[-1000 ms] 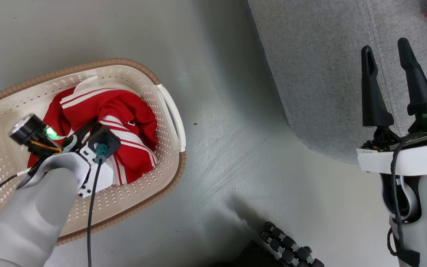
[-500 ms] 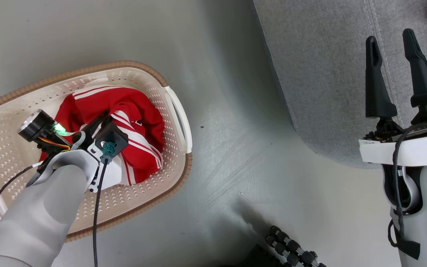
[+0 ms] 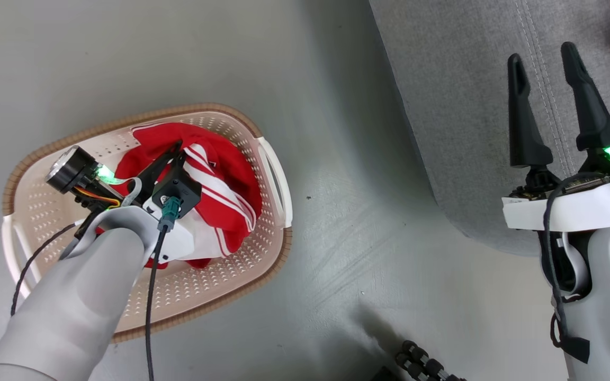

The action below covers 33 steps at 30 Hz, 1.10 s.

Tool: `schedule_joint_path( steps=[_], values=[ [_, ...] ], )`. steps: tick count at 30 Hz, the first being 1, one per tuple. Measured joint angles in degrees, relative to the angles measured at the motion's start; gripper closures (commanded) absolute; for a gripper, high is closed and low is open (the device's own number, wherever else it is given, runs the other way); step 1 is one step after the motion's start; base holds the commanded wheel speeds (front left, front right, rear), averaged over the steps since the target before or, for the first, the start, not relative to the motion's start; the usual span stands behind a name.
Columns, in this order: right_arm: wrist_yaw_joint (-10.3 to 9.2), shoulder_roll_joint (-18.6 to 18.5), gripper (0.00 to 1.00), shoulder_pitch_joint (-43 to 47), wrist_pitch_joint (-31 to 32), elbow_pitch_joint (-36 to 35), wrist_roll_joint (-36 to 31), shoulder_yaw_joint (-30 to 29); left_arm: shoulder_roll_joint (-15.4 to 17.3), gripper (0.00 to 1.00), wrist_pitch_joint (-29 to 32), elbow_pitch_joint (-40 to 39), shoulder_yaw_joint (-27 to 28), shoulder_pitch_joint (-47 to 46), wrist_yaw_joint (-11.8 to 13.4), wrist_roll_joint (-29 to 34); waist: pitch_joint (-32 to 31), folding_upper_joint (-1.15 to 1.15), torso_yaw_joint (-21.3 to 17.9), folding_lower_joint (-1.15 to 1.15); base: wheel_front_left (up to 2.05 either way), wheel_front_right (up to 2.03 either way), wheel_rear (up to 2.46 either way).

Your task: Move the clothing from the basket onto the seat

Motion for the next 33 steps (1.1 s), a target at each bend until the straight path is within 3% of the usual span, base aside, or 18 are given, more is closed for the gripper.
schedule_joint_path(
  steps=[9,20,33],
  values=[
    [0.0,0.0,0.0,-0.1,0.0,2.7,-3.3,1.7,-0.4,1.0,-0.2,-7.1,2.3,2.9,2.5,-1.9,-3.6,0.0,2.6,0.0,0.0,0.0,0.0],
    [0.0,-0.9,0.0,-1.1,0.0,5.9,-6.3,2.5,1.7,1.0,-0.4,-21.7,5.6,6.7,7.1,-4.0,-8.6,0.0,6.5,0.0,0.0,0.0,0.0],
    [0.0,-3.7,0.0,-2.1,0.0,8.6,-7.4,3.2,4.8,1.0,-0.4,-35.0,8.5,11.5,10.0,-4.7,-15.2,0.0,11.1,0.0,0.0,0.0,0.0]
  ],
)
